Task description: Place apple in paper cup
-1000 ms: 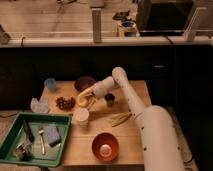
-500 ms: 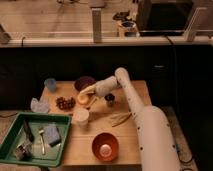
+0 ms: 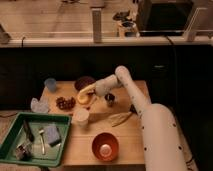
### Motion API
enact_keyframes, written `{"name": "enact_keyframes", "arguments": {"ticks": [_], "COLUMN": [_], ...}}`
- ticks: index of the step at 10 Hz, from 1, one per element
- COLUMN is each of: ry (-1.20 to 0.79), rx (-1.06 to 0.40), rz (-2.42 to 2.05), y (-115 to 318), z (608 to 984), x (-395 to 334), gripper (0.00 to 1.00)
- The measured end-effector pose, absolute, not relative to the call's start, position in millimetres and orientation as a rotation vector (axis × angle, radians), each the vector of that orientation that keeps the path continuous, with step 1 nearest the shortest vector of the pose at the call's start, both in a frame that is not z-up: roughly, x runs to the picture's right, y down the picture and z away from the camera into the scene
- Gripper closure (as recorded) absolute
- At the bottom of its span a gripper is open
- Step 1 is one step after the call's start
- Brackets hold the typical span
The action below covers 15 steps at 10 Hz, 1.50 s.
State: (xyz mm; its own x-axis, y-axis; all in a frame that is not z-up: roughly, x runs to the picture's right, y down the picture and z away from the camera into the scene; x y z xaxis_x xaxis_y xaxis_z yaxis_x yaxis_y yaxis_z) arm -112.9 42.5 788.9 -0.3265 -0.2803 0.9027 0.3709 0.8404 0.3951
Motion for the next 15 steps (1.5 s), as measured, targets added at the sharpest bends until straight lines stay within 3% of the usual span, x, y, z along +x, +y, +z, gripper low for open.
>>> {"name": "enact_keyframes", "arguments": {"ticks": [3, 4, 15], "ry": [-1.758, -1.743, -1.489], "rx": [-0.088, -0.094, -0.145], "rz": [-0.700, -0.711, -0.941], "y": [44, 44, 68], "z": [782, 779, 735], "x": [-112, -110, -120], "gripper": [0.97, 1.00, 1.00]}}
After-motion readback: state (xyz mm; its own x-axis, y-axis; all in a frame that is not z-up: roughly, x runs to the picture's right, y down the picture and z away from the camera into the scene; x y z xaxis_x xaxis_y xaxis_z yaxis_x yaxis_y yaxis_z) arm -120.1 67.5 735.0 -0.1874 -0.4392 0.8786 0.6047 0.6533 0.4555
